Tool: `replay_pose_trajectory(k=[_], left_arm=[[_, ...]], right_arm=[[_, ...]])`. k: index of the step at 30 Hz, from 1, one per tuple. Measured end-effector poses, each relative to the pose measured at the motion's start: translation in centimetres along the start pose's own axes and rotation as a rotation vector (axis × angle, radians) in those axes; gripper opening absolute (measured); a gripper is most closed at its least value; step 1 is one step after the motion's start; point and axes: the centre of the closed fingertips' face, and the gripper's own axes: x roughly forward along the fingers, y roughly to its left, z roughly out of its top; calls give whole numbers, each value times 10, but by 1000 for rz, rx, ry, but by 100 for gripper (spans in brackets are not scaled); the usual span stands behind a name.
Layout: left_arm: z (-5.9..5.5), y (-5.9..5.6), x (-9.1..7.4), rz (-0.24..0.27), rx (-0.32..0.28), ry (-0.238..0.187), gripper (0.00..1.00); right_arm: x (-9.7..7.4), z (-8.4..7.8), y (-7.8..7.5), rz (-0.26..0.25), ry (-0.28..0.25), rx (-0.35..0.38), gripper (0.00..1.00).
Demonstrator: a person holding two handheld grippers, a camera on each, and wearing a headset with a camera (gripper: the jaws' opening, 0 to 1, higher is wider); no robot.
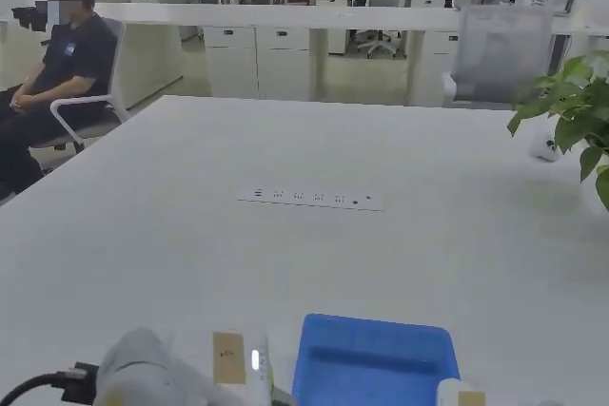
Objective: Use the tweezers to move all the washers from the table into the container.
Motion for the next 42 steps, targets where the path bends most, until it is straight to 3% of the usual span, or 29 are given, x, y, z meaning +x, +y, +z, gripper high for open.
replay_pose_trajectory(k=[7,13,16,21,23,27,33,42], left_arm=[[-2,16,1,6,-47,13,0],[2,28,2,-29,-114,3,0],[3,33,4,-39,-119,8,0],[4,36,4,-62,-127,30,0],[3,38,4,-69,-125,47,0],[-1,37,2,-86,-100,94,0],[-7,33,2,-108,-98,131,0],[-7,28,2,-117,-110,114,0]], right_arm=[[1,-1,-11,0,5,75,6],[-1,2,-17,21,-34,163,6],[-1,3,-21,25,-50,194,6],[1,9,-17,85,-106,347,6],[3,10,-16,102,-117,369,6],[7,12,-13,115,-122,380,6],[16,13,-7,140,-104,380,6],[13,10,-5,137,-100,393,6]])
